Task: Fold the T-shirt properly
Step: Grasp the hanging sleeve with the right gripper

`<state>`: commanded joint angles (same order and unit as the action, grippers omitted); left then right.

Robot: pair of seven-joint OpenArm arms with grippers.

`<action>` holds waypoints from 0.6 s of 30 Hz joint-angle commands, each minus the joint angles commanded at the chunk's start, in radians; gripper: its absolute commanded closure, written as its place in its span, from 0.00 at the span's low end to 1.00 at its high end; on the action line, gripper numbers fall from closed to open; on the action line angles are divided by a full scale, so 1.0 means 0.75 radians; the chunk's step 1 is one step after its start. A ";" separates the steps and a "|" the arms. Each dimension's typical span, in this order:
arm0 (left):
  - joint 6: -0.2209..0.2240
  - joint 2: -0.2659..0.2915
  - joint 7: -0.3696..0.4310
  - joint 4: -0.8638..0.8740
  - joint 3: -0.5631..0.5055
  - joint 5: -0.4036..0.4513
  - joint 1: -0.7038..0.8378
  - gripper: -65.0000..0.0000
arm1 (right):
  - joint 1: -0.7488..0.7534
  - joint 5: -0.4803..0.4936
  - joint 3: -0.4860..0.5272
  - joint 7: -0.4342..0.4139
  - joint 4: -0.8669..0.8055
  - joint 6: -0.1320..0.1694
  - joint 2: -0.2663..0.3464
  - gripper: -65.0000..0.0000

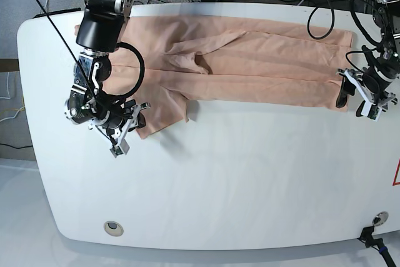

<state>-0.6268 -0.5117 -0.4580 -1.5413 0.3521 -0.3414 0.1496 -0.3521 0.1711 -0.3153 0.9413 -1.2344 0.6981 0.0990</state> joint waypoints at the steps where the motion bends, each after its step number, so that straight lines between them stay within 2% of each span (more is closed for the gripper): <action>1: 0.000 0.000 0.000 0.000 0.000 0.000 0.000 0.46 | -0.008 0.000 0.000 -0.018 0.023 0.000 0.000 0.72; 7: 0.000 0.000 0.000 0.000 -0.002 0.000 0.000 0.46 | -0.016 -0.002 0.000 -0.100 0.086 0.000 0.020 0.72; 13: 0.000 0.000 0.000 0.002 -0.004 0.000 -0.002 0.46 | -0.045 -0.006 0.002 -0.104 0.088 0.000 0.037 0.72; 16: 0.000 0.000 0.000 0.002 -0.006 0.000 -0.002 0.46 | -0.070 -0.006 0.002 -0.127 0.129 0.000 0.049 0.63; 18: 0.000 0.000 0.000 0.002 -0.006 0.000 -0.002 0.46 | -0.074 -0.010 0.002 -0.205 0.192 0.000 0.051 0.56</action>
<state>-0.6268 -0.5117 -0.4580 -1.5397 0.3475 -0.3414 0.1481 -0.4074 0.1634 -0.3138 0.7879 -1.0902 0.6981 0.1373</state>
